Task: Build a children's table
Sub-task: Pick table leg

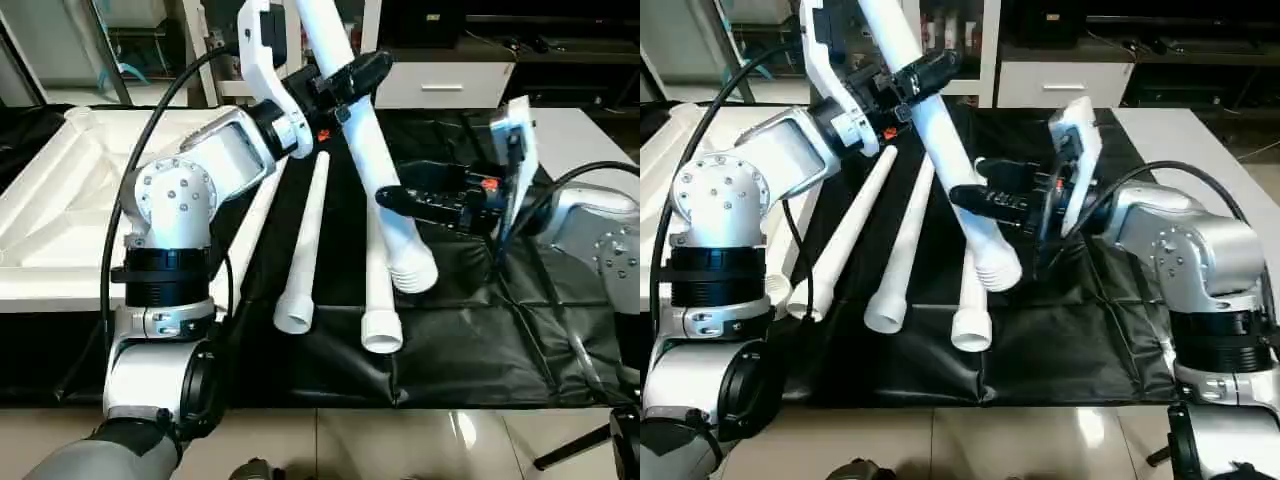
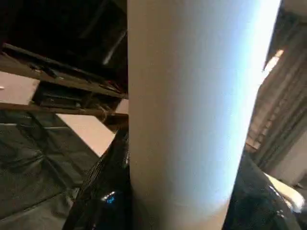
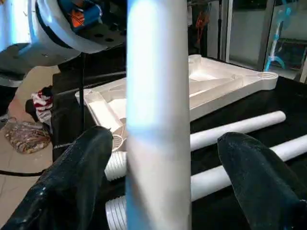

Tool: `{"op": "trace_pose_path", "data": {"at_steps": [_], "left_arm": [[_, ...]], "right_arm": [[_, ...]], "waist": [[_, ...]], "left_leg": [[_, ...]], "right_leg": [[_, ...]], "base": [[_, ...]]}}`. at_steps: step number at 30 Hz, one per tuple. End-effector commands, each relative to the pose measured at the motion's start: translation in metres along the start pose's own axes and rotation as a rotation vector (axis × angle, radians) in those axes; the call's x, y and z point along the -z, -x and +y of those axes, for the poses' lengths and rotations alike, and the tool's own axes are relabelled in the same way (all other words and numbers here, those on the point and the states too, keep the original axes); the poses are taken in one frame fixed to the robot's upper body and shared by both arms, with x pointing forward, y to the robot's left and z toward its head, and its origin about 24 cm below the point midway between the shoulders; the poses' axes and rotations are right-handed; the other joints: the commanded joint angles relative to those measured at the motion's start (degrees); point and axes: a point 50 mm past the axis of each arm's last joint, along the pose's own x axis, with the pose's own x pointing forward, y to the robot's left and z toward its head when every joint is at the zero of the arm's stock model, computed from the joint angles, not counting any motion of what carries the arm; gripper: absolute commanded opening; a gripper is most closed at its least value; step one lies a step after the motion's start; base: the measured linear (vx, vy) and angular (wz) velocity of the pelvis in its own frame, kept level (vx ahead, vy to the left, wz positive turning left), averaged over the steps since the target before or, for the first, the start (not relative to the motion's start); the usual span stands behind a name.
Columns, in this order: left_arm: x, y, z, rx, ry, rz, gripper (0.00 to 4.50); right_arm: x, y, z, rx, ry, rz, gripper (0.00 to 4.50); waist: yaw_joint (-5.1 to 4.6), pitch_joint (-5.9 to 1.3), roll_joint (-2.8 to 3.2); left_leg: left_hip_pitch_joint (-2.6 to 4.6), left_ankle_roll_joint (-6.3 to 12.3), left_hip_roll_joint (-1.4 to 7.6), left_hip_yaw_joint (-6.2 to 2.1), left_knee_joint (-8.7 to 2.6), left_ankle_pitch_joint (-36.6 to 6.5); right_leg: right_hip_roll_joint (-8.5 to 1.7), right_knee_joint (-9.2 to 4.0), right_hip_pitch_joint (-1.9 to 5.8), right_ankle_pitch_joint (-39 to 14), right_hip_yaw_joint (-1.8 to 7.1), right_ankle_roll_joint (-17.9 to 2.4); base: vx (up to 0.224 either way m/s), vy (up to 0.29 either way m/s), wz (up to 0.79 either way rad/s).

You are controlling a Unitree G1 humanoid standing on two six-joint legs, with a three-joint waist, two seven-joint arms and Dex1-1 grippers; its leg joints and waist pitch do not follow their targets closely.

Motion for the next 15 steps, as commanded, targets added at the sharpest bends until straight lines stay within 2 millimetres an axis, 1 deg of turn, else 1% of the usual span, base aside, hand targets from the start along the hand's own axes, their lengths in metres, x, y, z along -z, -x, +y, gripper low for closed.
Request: {"op": "trace_pose_path", "data": {"at_steps": [1,3,4,5,6,7,9,10,11,12,13,14,15], "left_arm": [[-0.007,-0.002,-0.018,0.131,-0.014,0.005,1.72],[-0.007,-0.002,-0.019,0.155,-0.013,0.011,1.72],[-0.003,0.001,-0.025,0.237,-0.049,0.050,1.72],[-0.002,0.002,-0.026,0.262,-0.068,0.068,1.72],[0.000,0.004,-0.028,0.308,-0.105,0.102,1.72],[0.001,0.005,-0.028,0.322,-0.119,0.115,1.72],[-0.001,0.006,-0.031,0.379,-0.153,0.143,1.71],[-0.002,0.006,-0.032,0.394,-0.164,0.151,1.71],[-0.003,0.006,-0.033,0.411,-0.172,0.159,1.71],[-0.003,0.006,-0.034,0.417,-0.174,0.163,1.71],[-0.004,0.007,-0.036,0.444,-0.189,0.178,1.71],[-0.005,0.007,-0.037,0.465,-0.200,0.191,1.71],[-0.005,0.007,-0.038,0.479,-0.211,0.199,1.71]], "right_arm": [[-0.005,-0.003,0.006,-0.037,0.035,0.028,3.97],[-0.004,-0.003,0.006,-0.041,0.033,0.032,3.97],[-0.003,-0.002,0.007,-0.057,0.027,0.047,3.97],[-0.003,-0.002,0.007,-0.068,0.023,0.053,3.97],[-0.003,-0.001,0.009,-0.102,0.012,0.059,3.97],[-0.003,-0.001,0.010,-0.121,0.007,0.060,3.97],[-0.003,-0.001,0.016,-0.207,-0.028,0.063,3.97],[-0.002,-0.001,0.017,-0.229,-0.037,0.068,3.97],[-0.001,-0.001,0.018,-0.244,-0.044,0.077,3.97],[0.000,-0.001,0.019,-0.250,-0.047,0.081,3.97],[0.003,-0.001,0.020,-0.269,-0.051,0.107,3.97],[0.006,-0.002,0.022,-0.283,-0.056,0.132,3.97],[0.009,-0.002,0.023,-0.294,-0.059,0.150,3.97]], "waist": [[0.30,-4.57,-0.39],[0.30,-4.61,-0.46],[0.29,-4.52,-0.85],[0.41,-4.57,-0.66],[0.41,-4.45,-0.60],[0.29,-4.42,-0.47],[0.27,-4.36,-0.48],[0.23,-4.34,-0.44],[0.23,-4.32,-0.55],[0.26,-4.35,-0.45],[0.24,-4.32,-0.57],[0.31,-4.34,-0.52],[0.25,-4.32,-0.67]], "left_leg": [[1.52,0.83,2.37,-0.97,-4.01,-9.5],[1.44,1.09,2.34,-0.95,-3.98,-8.9],[1.44,1.63,2.37,-0.92,-4.04,-9.0],[1.46,1.71,2.40,-0.99,-4.06,-9.0],[1.58,1.88,2.47,-0.98,-4.18,-9.7],[1.54,1.66,2.55,-0.96,-4.23,-10.2],[1.65,1.46,2.57,-0.97,-4.30,-10.8],[1.63,1.21,2.59,-0.91,-4.27,-10.8],[1.61,1.10,2.61,-0.93,-4.31,-10.8],[1.68,0.91,2.61,-0.90,-4.28,-11.0],[1.63,0.75,2.56,-0.90,-4.31,-11.1],[1.68,0.65,2.60,-0.92,-4.31,-10.9],[1.67,0.62,2.63,-0.90,-4.35,-10.9]], "right_leg": [[-2.24,-3.83,2.75,-5.5,0.88,-16.4],[-2.22,-3.73,2.79,-4.8,0.87,-16.7],[-2.24,-3.91,2.77,-4.9,0.85,-16.8],[-2.26,-3.75,2.79,-5.4,0.84,-16.7],[-2.25,-3.95,2.62,-6.8,0.87,-16.4],[-2.25,-3.87,2.58,-7.2,0.92,-16.4],[-2.25,-3.93,2.60,-7.6,0.94,-16.5],[-2.21,-3.83,2.56,-7.3,0.96,-16.6],[-2.25,-3.83,2.58,-7.2,0.97,-16.7],[-2.29,-3.81,2.52,-7.5,0.98,-16.8],[-2.29,-3.87,2.56,-7.8,0.97,-16.8],[-2.33,-3.82,2.58,-7.8,0.98,-16.7],[-2.28,-3.86,2.58,-7.9,1.01,-16.6]], "base": [[0.000,0.000,0.00],[0.000,0.000,0.00],[0.000,0.000,0.00],[0.000,0.000,0.00],[0.000,0.000,0.00],[0.000,0.000,0.00],[0.000,0.000,0.00],[0.000,0.000,0.00],[0.000,0.000,0.00],[0.000,0.000,0.00],[0.000,0.000,0.00],[0.000,0.000,0.00],[0.000,0.000,0.00]]}}
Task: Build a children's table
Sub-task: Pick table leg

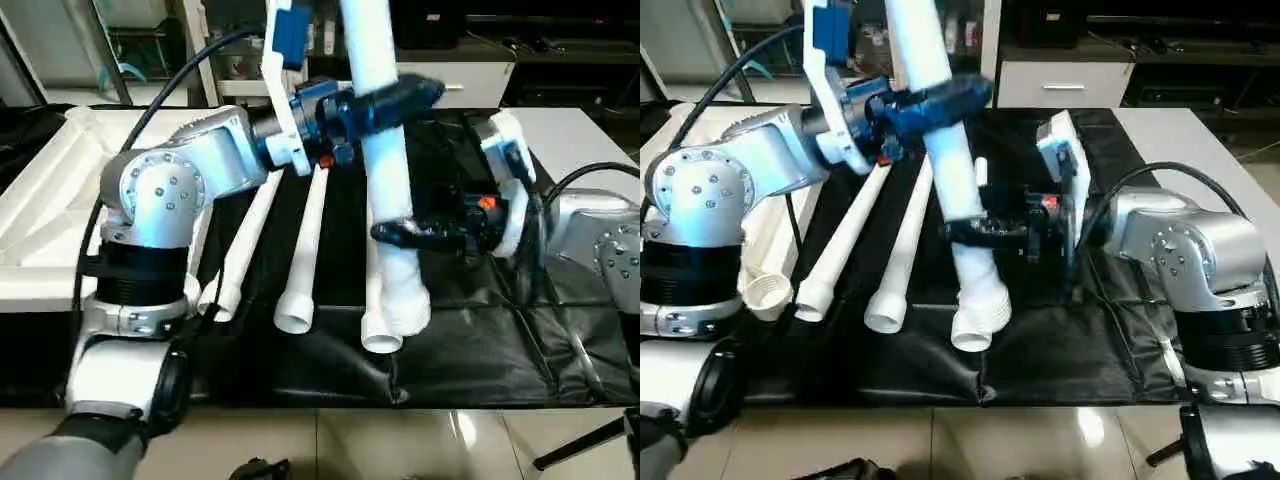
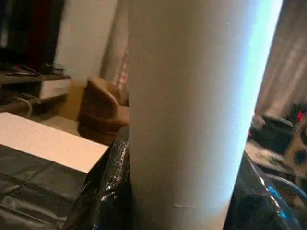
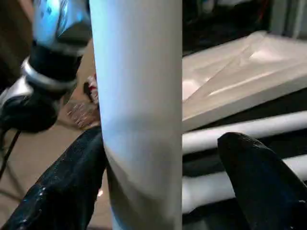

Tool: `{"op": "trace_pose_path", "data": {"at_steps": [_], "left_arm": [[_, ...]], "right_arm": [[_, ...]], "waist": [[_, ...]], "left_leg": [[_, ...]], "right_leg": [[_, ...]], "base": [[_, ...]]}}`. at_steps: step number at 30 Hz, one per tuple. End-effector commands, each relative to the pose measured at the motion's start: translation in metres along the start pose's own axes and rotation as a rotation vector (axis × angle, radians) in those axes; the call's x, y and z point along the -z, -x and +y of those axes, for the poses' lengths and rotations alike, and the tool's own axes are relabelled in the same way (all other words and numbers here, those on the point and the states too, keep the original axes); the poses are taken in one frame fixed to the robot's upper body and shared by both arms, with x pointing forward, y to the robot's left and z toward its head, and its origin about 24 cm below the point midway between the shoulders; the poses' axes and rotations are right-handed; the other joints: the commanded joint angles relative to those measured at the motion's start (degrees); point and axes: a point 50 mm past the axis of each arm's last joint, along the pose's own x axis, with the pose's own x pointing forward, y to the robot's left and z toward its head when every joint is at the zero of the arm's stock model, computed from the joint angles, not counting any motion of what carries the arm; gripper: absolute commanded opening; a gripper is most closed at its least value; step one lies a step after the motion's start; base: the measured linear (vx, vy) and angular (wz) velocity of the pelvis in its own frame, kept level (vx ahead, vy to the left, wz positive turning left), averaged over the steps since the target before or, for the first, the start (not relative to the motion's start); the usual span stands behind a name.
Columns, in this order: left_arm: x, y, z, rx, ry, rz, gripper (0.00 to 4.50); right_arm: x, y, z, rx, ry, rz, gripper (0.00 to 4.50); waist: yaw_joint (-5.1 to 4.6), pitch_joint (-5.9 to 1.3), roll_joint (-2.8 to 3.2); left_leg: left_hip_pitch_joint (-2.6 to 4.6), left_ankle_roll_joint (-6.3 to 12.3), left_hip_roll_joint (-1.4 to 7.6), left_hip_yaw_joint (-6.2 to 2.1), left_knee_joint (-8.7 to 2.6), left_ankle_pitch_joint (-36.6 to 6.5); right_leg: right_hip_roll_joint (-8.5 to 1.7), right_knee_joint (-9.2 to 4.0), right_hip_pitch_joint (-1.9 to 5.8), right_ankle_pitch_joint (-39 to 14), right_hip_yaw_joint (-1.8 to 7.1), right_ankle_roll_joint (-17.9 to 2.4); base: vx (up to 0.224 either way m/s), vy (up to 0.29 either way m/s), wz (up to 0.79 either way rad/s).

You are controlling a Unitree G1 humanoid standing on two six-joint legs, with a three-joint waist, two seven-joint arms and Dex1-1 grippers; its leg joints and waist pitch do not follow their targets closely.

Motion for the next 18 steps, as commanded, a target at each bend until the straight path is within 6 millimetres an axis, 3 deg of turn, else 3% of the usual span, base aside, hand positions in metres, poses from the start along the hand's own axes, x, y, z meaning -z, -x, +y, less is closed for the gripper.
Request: {"op": "trace_pose_path", "data": {"at_steps": [1,6,18], "left_arm": [[-0.010,-0.006,-0.008,0.052,-0.065,0.026,1.71],[-0.011,-0.006,-0.007,0.088,-0.097,0.050,1.71],[-0.006,-0.011,-0.016,0.199,-0.107,0.095,1.71]], "right_arm": [[0.000,-0.003,0.006,-0.046,0.007,0.037,3.97],[0.008,-0.008,0.011,-0.110,-0.018,0.076,3.97],[0.020,-0.019,0.008,-0.079,0.023,0.188,3.97]], "waist": [[0.24,-4.31,-0.61],[0.33,-4.37,-0.74],[0.38,-4.38,-0.76]], "left_leg": [[1.68,0.51,2.67,-0.90,-4.33,-10.9],[1.60,0.92,2.67,-0.87,-4.23,-9.9],[1.60,0.38,2.69,-0.84,-4.22,-10.0]], "right_leg": [[-2.37,-3.81,2.61,-7.9,1.06,-16.6],[-2.42,-3.73,2.63,-7.3,1.10,-16.8],[-2.51,-3.63,2.61,-7.8,1.16,-16.9]], "base": [[0.000,0.000,0.00],[0.000,0.000,0.00],[0.000,0.000,0.00]]}}
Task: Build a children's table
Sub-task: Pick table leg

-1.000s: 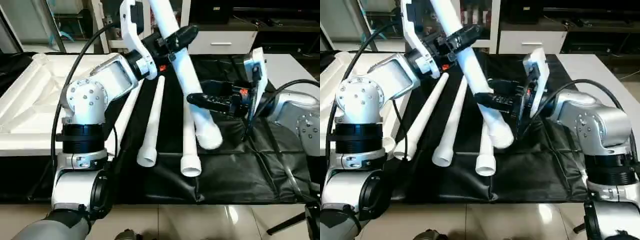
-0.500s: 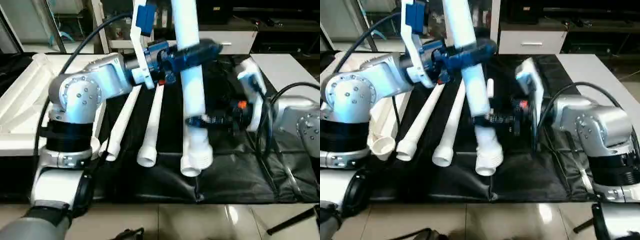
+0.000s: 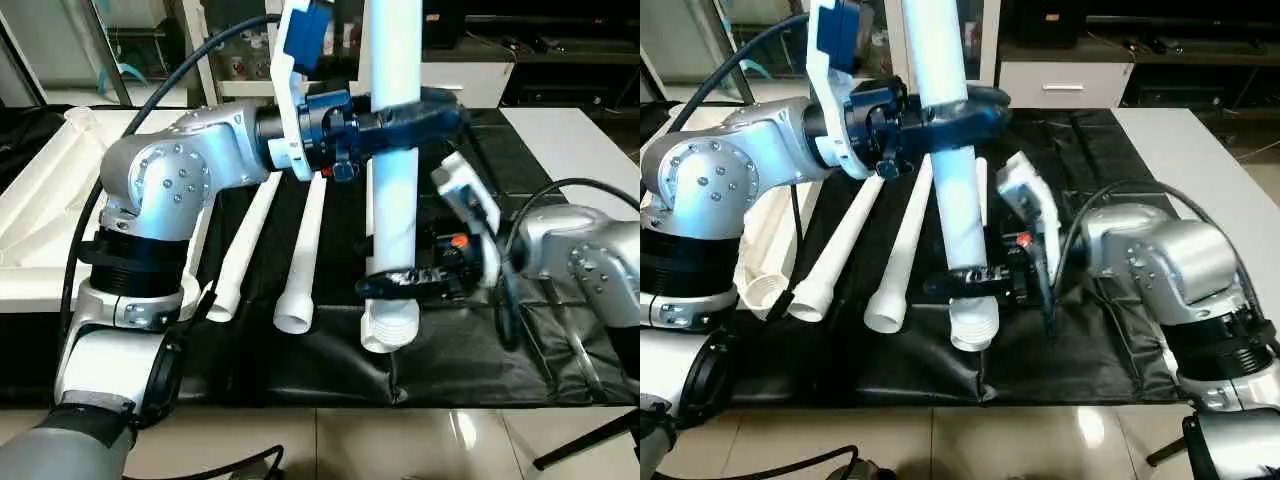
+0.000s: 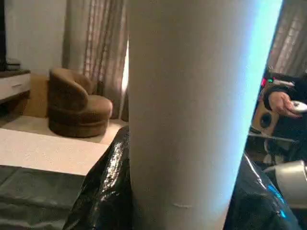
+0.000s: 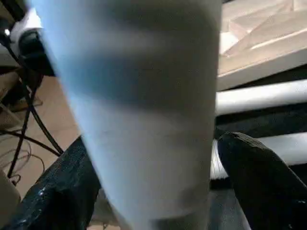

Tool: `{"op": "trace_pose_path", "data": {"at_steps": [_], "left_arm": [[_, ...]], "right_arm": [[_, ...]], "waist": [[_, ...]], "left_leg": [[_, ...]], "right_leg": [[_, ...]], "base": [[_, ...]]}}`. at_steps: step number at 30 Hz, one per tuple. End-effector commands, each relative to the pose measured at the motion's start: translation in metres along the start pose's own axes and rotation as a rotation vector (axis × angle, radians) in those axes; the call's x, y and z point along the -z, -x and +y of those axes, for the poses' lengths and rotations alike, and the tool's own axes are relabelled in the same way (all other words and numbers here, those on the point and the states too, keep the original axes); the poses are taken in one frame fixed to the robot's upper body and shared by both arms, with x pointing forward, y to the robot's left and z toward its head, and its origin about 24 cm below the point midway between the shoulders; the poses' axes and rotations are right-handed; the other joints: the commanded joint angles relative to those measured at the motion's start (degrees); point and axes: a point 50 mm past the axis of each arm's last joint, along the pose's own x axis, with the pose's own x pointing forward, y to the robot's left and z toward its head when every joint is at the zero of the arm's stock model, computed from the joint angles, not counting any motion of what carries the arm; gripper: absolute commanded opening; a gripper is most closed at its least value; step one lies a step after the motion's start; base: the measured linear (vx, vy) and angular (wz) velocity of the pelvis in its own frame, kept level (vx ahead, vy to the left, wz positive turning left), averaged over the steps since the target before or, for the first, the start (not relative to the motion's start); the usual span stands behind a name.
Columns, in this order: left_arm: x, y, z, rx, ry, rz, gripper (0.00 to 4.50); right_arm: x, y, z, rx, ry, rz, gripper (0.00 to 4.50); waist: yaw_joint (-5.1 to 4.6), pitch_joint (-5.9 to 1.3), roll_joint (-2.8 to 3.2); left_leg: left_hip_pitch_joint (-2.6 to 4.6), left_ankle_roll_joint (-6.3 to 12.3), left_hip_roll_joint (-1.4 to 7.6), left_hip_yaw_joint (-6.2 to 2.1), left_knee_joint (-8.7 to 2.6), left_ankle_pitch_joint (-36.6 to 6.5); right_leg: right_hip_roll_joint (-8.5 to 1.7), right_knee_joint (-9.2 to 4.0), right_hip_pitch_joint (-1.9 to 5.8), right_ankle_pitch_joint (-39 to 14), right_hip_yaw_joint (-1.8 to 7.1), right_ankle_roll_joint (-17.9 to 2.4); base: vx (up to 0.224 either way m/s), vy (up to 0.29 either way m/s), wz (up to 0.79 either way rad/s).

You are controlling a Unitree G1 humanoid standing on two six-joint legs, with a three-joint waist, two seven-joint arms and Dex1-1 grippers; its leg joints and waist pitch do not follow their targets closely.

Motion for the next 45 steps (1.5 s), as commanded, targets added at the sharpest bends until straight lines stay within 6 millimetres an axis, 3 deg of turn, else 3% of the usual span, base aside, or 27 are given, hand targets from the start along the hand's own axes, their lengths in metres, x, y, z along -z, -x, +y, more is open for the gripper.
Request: {"op": "trace_pose_path", "data": {"at_steps": [1,22,32,33,34,38,45], "left_arm": [[-0.006,-0.003,-0.005,0.027,-0.045,0.022,1.71],[-0.002,-0.007,-0.006,0.063,-0.053,0.044,1.71],[-0.001,-0.005,-0.005,0.055,-0.056,0.057,1.71],[-0.001,-0.004,-0.002,0.016,-0.062,0.067,2.27],[-0.002,-0.003,-0.002,0.018,-0.036,0.053,2.41],[-0.005,0.004,-0.002,0.042,0.025,-0.006,2.61],[0.004,0.016,0.002,0.011,0.057,-0.004,3.23]], "right_arm": [[0.000,0.000,0.001,0.005,0.029,0.034,3.97],[0.010,-0.006,0.001,-0.029,0.036,0.103,2.19],[0.009,-0.007,-0.001,-0.010,0.048,0.078,2.03],[0.009,-0.006,-0.002,-0.004,0.049,0.074,2.02],[0.009,-0.005,-0.002,0.005,0.048,0.067,2.01],[0.008,0.001,-0.004,0.041,0.041,0.034,1.99],[0.006,0.019,-0.002,0.096,0.041,-0.017,1.95]], "waist": [[0.24,-4.37,-0.90],[0.26,-4.46,-0.76],[0.26,-4.52,-0.44],[0.24,-4.52,-0.45],[0.22,-4.52,-0.53],[0.27,-4.55,-0.57],[0.37,-4.57,0.24]], "left_leg": [[1.58,0.45,2.68,-0.86,-4.21,-9.9],[1.60,1.17,2.71,-0.82,-4.00,-9.6],[1.66,1.00,2.69,-0.91,-4.02,-10.1],[1.63,0.95,2.71,-0.93,-4.05,-10.1],[1.65,0.94,2.69,-0.91,-4.03,-10.1],[1.65,1.10,2.51,-0.79,-3.92,-9.9],[1.65,0.71,2.55,-1.02,-4.03,-11.0]], "right_leg": [[-2.44,-3.63,2.62,-7.7,1.14,-16.9],[-2.39,-3.48,2.69,-6.4,1.14,-17.7],[-2.32,-3.40,2.70,-5.8,1.08,-17.9],[-2.32,-3.38,2.74,-5.8,1.07,-17.9],[-2.34,-3.42,2.74,-5.8,1.08,-17.9],[-2.30,-3.41,2.74,-5.7,1.07,-18.3],[-2.28,-3.38,2.85,-5.2,0.99,-18.2]], "base": [[0.000,0.000,0.00],[0.000,0.000,0.00],[0.000,0.000,0.00],[0.000,0.000,0.00],[0.000,0.000,0.00],[0.000,0.000,0.00],[0.000,0.000,0.00]]}}
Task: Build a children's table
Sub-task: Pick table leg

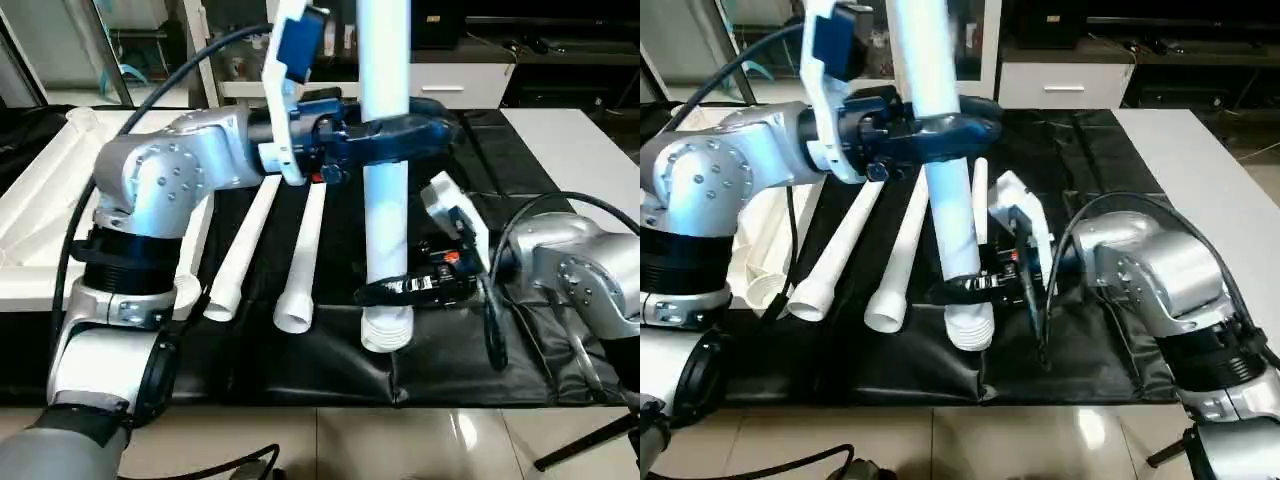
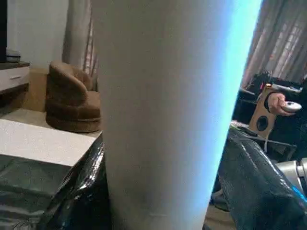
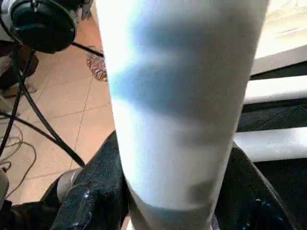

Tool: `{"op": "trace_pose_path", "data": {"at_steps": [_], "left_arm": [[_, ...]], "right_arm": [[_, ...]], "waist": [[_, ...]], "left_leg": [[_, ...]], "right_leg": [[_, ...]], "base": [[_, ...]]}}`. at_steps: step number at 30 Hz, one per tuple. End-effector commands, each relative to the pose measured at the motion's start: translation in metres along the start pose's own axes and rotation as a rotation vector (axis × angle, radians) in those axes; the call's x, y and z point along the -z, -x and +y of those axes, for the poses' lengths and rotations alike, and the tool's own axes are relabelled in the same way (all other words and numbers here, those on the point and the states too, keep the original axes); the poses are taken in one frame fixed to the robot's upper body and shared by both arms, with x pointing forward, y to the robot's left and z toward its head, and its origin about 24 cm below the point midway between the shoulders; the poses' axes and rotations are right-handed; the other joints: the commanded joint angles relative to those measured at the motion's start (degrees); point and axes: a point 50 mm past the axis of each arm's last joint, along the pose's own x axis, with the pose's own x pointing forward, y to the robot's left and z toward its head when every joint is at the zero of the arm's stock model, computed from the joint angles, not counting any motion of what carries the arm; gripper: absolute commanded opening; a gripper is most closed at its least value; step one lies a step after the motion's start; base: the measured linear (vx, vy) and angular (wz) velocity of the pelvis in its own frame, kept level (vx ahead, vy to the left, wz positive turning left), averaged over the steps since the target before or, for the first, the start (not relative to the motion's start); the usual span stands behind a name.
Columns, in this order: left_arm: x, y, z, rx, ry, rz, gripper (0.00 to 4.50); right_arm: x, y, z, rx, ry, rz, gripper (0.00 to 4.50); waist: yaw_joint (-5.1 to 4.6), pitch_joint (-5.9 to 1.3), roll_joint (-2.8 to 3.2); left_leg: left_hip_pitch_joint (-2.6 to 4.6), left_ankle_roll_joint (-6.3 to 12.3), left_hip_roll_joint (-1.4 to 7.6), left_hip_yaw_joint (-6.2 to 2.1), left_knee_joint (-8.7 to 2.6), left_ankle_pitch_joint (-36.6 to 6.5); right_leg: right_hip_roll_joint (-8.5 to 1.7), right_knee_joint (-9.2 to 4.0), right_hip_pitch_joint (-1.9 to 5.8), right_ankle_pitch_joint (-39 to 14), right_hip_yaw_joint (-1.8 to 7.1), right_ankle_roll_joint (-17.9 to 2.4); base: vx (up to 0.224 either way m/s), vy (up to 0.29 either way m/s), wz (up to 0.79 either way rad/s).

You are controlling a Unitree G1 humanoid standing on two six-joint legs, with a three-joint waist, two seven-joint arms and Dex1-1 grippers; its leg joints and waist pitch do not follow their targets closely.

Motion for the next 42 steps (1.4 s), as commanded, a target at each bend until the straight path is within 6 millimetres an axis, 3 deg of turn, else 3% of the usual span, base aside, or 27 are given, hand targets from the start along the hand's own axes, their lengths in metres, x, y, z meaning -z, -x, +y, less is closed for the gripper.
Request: {"op": "trace_pose_path", "data": {"at_steps": [1,3,4,5,6,7,9,11,14,16,18,22,25,28,32,33,34,42], "left_arm": [[0.001,0.007,0.000,0.001,0.010,-0.012,3.32],[0.002,0.015,0.002,-0.024,0.016,-0.016,3.40],[0.008,0.021,0.002,-0.032,0.022,0.010,3.62],[0.011,0.023,0.001,-0.035,0.025,0.020,3.62],[0.012,0.024,0.001,-0.038,0.025,0.028,3.68],[0.017,0.024,0.002,-0.054,0.030,0.039,3.70],[0.019,0.023,0.004,-0.069,0.035,0.037,3.70],[0.013,0.012,0.015,-0.127,0.005,0.012,3.70],[0.008,0.006,0.019,-0.139,-0.014,-0.012,3.70],[-0.003,-0.004,0.020,-0.113,-0.015,-0.064,3.70],[-0.007,-0.010,0.019,-0.096,-0.016,-0.088,3.70],[-0.013,-0.021,0.016,-0.058,-0.031,-0.100,3.70],[-0.013,-0.028,0.015,-0.032,-0.035,-0.095,3.70],[-0.016,-0.034,0.013,-0.009,-0.040,-0.106,3.70],[-0.012,-0.028,0.013,-0.011,-0.038,-0.075,3.70],[-0.011,-0.027,0.013,-0.011,-0.036,-0.073,3.70],[-0.010,-0.026,0.013,-0.011,-0.032,-0.066,3.70],[0.002,-0.007,0.017,-0.062,0.060,-0.003,3.70]], "right_arm": [[-0.004,0.022,-0.003,0.095,-0.001,-0.046,1.95],[-0.005,0.032,-0.003,0.140,-0.003,-0.072,1.94],[-0.006,0.038,-0.003,0.171,-0.014,-0.105,1.92],[-0.006,0.040,-0.004,0.182,-0.019,-0.117,1.92],[-0.006,0.041,-0.004,0.187,-0.021,-0.124,1.92],[-0.004,0.041,-0.002,0.190,-0.031,-0.144,1.91],[-0.002,0.038,0.000,0.182,-0.037,-0.153,1.89],[-0.001,0.026,0.004,0.139,-0.035,-0.145,1.89],[0.000,0.018,0.006,0.116,-0.033,-0.142,1.87],[0.000,0.007,0.005,0.113,-0.025,-0.141,1.86],[0.000,0.003,0.004,0.124,-0.020,-0.137,1.86],[0.002,-0.003,0.001,0.147,-0.021,-0.130,1.86],[0.003,-0.004,-0.001,0.163,-0.021,-0.122,1.86],[0.001,-0.006,-0.002,0.166,-0.016,-0.125,1.86],[-0.003,-0.007,-0.005,0.183,0.002,-0.138,1.86],[-0.003,-0.006,-0.005,0.188,0.004,-0.141,1.86],[-0.004,-0.006,-0.006,0.190,0.004,-0.145,1.86],[-0.022,0.004,-0.008,0.205,0.004,-0.301,1.86]], "waist": [[0.29,-4.47,-0.14],[0.46,-4.43,0.07],[0.57,-4.43,0.48],[0.51,-4.43,0.36],[0.57,-4.48,0.96],[0.48,-4.53,0.95],[0.53,-4.49,0.93],[0.59,-4.53,1.40],[0.92,-4.56,1.19],[0.96,-4.51,2.11],[0.94,-4.63,1.80],[0.91,-4.66,1.99],[0.91,-4.66,1.71],[0.90,-4.61,2.31],[0.72,-4.49,1.91],[0.72,-4.52,2.08],[0.63,-4.51,1.76],[0.30,-4.45,2.15]], "left_leg": [[1.61,0.75,2.58,-0.98,-4.12,-11.1],[1.66,0.65,2.50,-0.98,-4.11,-11.8],[1.69,0.46,2.48,-1.03,-4.14,-12.5],[1.59,0.46,2.46,-1.08,-4.19,-12.4],[1.63,0.30,2.44,-1.16,-4.17,-12.5],[1.68,0.18,2.50,-1.14,-4.17,-12.6],[1.73,0.11,2.55,-1.12,-4.23,-12.9],[1.81,-0.21,2.55,-1.20,-4.18,-13.5],[1.66,-0.06,2.43,-1.16,-4.19,-12.8],[1.59,-0.16,2.33,-1.18,-4.13,-13.0],[1.56,-0.15,2.32,-1.23,-4.07,-12.6],[1.25,0.97,2.24,-1.19,-3.90,-10.5],[1.25,1.36,2.25,-1.16,-3.90,-10.4],[1.47,0.94,2.40,-1.18,-4.02,-11.8],[1.42,0.70,2.35,-1.20,-4.18,-12.7],[1.37,0.69,2.35,-1.22,-4.19,-12.4],[1.33,0.78,2.33,-1.15,-4.17,-12.2],[1.49,0.38,2.25,-1.13,-4.29,-13.3]], "right_leg": [[-2.24,-3.65,2.89,-5.2,1.02,-18.1],[-2.24,-3.81,2.84,-6.4,1.03,-17.8],[-2.26,-3.91,2.72,-7.6,1.02,-17.5],[-2.29,-3.81,2.81,-7.7,1.02,-17.3],[-2.25,-3.72,2.71,-8.1,0.93,-17.2],[-2.23,-3.82,2.68,-8.2,0.93,-17.2],[-2.30,-3.92,2.66,-8.8,0.95,-17.3],[-2.26,-4.05,2.55,-8.8,0.91,-17.3],[-2.33,-4.08,2.72,-8.9,0.91,-17.0],[-2.43,-4.23,2.61,-9.9,0.92,-16.6],[-2.44,-4.15,2.72,-9.3,0.85,-16.8],[-2.46,-4.22,2.82,-9.4,0.89,-16.2],[-2.46,-4.29,2.74,-11.2,0.92,-15.7],[-2.41,-4.46,2.43,-12.9,0.93,-15.5],[-2.38,-4.60,2.48,-13.2,0.93,-15.2],[-2.43,-4.51,2.49,-13.2,0.97,-15.0],[-2.37,-4.58,2.48,-13.0,1.00,-14.9],[-2.30,-4.55,2.15,-14.4,0.96,-14.9]], "base": [[0.000,0.000,0.00],[0.000,0.000,0.00],[0.000,0.000,0.00],[0.000,0.000,0.00],[0.000,0.000,0.00],[0.000,0.000,0.00],[0.000,0.000,0.00],[0.000,0.000,0.00],[0.000,0.000,0.00],[0.000,0.000,0.00],[0.000,0.000,0.00],[0.000,0.000,0.00],[0.000,0.000,0.00],[0.000,0.000,0.00],[0.000,0.000,0.00],[0.000,0.000,0.00],[0.000,0.000,0.00],[0.000,0.000,0.00]]}}
